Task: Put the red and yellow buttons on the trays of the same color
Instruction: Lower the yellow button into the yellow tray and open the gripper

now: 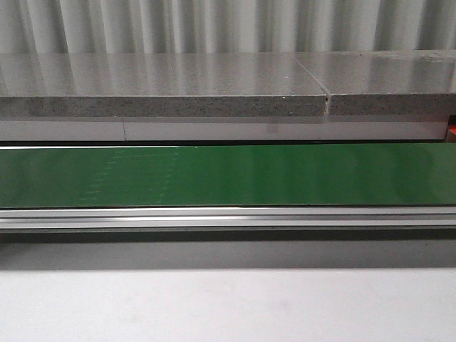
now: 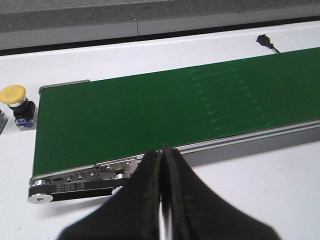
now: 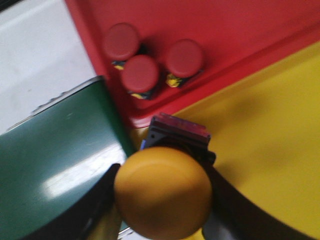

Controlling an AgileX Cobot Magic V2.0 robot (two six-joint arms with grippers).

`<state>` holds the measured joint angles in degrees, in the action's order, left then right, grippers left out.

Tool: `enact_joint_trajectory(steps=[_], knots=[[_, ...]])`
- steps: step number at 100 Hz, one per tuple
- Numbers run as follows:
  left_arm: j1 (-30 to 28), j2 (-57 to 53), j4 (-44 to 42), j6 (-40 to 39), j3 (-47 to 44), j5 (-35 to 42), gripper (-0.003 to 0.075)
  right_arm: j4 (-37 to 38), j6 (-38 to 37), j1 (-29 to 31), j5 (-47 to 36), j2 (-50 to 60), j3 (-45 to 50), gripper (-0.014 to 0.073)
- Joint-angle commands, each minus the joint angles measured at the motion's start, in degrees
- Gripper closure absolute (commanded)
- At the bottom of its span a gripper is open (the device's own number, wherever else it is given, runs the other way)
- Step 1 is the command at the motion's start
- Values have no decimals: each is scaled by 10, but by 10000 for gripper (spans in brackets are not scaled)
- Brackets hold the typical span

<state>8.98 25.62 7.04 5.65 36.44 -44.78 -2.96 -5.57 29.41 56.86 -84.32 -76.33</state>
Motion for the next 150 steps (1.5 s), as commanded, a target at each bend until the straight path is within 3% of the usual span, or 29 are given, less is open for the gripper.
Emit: enact_joint_trajectory(steps=[1, 21, 58, 89, 96, 118, 150], knots=[[5, 3, 7, 0, 15, 39, 741, 5, -3, 38, -19, 19, -15, 415], [5, 3, 7, 0, 15, 39, 741, 5, -3, 81, -33, -24, -15, 415], [5, 3, 7, 0, 15, 39, 741, 1, -3, 81, -80, -138, -15, 415], [5, 3, 7, 0, 15, 39, 741, -9, -3, 81, -74, -202, -15, 415], [5, 3, 7, 0, 15, 39, 741, -13, -3, 81, -76, -207, -15, 381], [5, 3, 7, 0, 15, 39, 741, -13, -3, 81, -79, -206, -15, 111], [5, 3, 7, 0, 15, 39, 741, -12, -3, 81, -68, -175, -15, 99]])
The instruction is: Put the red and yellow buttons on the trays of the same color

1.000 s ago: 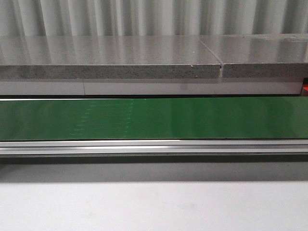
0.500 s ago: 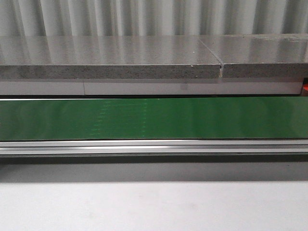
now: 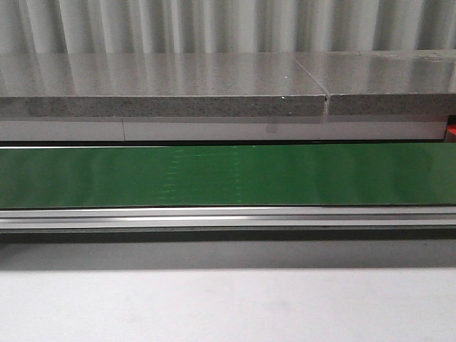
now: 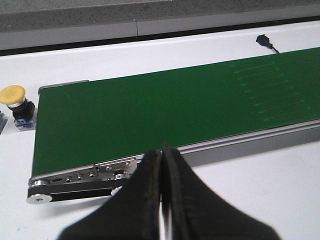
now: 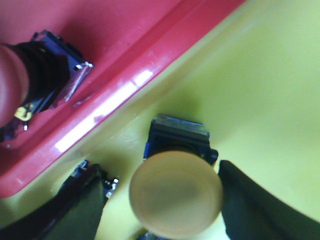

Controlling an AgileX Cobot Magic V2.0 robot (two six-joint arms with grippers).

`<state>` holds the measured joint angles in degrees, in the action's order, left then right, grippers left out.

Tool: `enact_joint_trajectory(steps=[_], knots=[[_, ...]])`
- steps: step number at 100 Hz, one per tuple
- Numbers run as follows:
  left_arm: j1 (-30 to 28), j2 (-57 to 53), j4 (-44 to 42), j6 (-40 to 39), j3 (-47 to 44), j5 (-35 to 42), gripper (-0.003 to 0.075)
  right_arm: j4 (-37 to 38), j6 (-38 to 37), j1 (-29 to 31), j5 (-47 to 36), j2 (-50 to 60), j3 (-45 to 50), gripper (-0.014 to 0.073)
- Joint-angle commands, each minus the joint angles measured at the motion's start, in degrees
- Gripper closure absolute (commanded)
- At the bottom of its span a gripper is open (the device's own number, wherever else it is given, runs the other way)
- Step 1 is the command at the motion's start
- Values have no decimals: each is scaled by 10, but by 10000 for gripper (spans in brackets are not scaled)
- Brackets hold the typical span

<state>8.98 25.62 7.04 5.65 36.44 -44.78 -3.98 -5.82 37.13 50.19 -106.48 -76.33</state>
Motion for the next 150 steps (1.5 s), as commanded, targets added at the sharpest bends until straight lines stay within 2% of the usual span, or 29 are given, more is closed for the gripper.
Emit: enact_joint_trajectory(steps=[1, 32, 41, 51, 72, 86, 99, 125, 150], knots=[[5, 3, 7, 0, 15, 39, 741, -1, -1, 4, -1, 50, -15, 99], [5, 3, 7, 0, 15, 39, 741, 10, 2, -4, 31, 160, -15, 100], [5, 3, 7, 0, 15, 39, 741, 10, 2, -14, 32, 196, -15, 132], [5, 3, 7, 0, 15, 39, 741, 10, 3, -37, 40, 227, -15, 221], [5, 3, 7, 0, 15, 39, 741, 10, 4, -128, 61, 272, -15, 511], [5, 3, 7, 0, 15, 39, 741, 10, 13, -190, 63, 293, -15, 622], [5, 3, 7, 0, 15, 39, 741, 10, 21, -247, 64, 303, -11, 643], [5, 3, 7, 0, 15, 39, 741, 11, 37, -341, -9, 343, 76, 643], [5, 3, 7, 0, 15, 39, 741, 11, 43, -393, -59, 412, 176, 643]])
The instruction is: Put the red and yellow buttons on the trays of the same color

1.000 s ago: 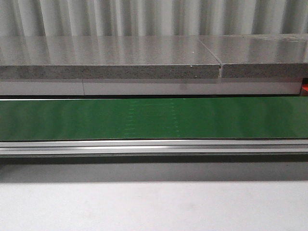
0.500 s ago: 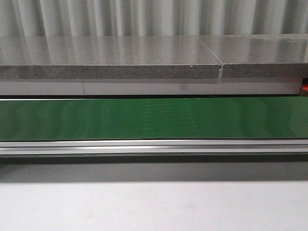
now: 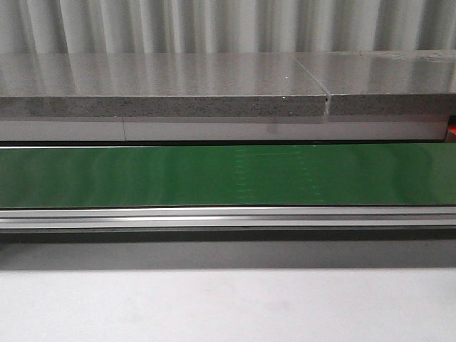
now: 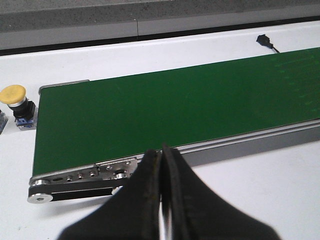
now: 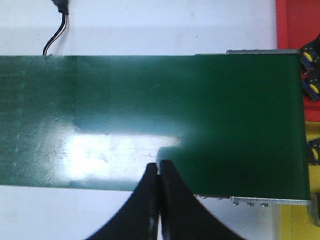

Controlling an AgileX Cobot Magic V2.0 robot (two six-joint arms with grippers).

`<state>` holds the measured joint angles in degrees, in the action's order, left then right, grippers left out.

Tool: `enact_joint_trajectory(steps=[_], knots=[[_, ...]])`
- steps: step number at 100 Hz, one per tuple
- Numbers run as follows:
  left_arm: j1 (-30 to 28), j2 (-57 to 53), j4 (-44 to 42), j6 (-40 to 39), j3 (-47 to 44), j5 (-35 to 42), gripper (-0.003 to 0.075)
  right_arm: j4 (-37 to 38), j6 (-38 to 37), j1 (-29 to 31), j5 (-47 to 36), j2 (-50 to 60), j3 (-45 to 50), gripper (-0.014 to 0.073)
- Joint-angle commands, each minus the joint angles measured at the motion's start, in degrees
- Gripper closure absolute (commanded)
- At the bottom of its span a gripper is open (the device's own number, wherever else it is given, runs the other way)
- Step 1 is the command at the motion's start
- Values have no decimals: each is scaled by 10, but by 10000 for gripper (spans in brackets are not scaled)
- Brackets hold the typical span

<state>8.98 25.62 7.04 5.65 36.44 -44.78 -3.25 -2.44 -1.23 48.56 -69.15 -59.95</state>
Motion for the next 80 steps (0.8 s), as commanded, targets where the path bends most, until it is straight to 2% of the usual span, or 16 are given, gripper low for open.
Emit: enact_joint_trajectory(steps=[1, 36, 58, 80], knots=[[5, 3, 7, 0, 15, 39, 741, 3, 9, -11, -45, 41, 18, 643], [5, 3, 7, 0, 15, 39, 741, 3, 28, -15, -94, 196, 153, 643], [5, 3, 7, 0, 15, 35, 741, 3, 28, -15, -102, 311, 213, 643], [5, 3, 7, 0, 15, 62, 741, 3, 28, -15, -101, 409, 259, 643]])
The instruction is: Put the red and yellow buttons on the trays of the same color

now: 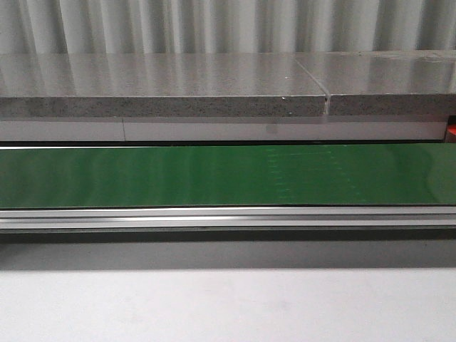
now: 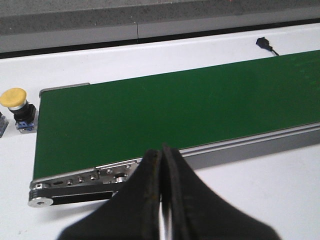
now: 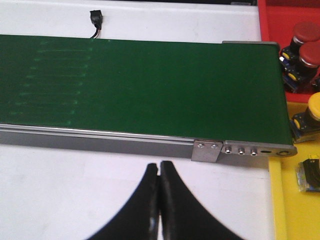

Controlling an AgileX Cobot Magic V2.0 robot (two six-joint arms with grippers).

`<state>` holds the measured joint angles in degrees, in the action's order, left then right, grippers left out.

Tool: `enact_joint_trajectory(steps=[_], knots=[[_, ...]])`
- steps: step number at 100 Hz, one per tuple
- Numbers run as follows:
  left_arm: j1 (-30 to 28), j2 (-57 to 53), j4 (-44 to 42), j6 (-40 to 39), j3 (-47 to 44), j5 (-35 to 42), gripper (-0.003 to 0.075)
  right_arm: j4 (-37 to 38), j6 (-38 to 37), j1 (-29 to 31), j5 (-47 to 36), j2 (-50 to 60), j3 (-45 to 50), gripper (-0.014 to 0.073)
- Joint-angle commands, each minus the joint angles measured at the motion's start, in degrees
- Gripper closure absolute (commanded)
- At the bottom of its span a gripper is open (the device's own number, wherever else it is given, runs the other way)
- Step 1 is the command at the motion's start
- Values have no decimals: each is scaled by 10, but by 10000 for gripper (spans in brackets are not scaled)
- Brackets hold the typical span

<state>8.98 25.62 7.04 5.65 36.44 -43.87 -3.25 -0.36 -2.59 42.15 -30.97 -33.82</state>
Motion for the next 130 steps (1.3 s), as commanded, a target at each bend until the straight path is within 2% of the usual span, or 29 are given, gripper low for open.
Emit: enact_joint_trajectory(steps=[1, 13, 34, 44, 59, 78, 90, 97, 107, 112, 117, 130], knots=[[5, 3, 7, 0, 15, 54, 741, 3, 7, -2, -36, 30, -1, 643], [5, 3, 6, 0, 15, 82, 741, 3, 7, -2, -26, 52, 2, 643], [5, 40, -54, 0, 31, 106, 741, 3, 7, -2, -25, 50, 2, 643], [4, 89, -56, -13, 58, 105, 741, 3, 7, -2, -25, 50, 2, 643], [4, 180, -62, -74, 117, 97, 740, 3, 7, -2, -25, 50, 2, 643], [4, 301, -80, -88, 187, 75, 730, 3, 7, -2, -25, 50, 2, 643], [4, 371, -100, -95, 224, 68, 636, 3, 7, -2, -25, 50, 2, 643], [4, 405, -107, -95, 242, 68, 535, 3, 7, -2, -25, 50, 2, 643], [4, 448, -111, -95, 269, 61, 353, 3, 7, -2, -25, 50, 2, 643], [-2, 469, -112, -95, 285, 55, 290, 3, 7, -2, -25, 50, 2, 643], [-11, 486, -112, -98, 303, 46, 264, 3, 7, -2, -25, 50, 2, 643], [-54, 520, -103, -126, 344, 13, 272, 3, 7, -2, -25, 50, 2, 643]])
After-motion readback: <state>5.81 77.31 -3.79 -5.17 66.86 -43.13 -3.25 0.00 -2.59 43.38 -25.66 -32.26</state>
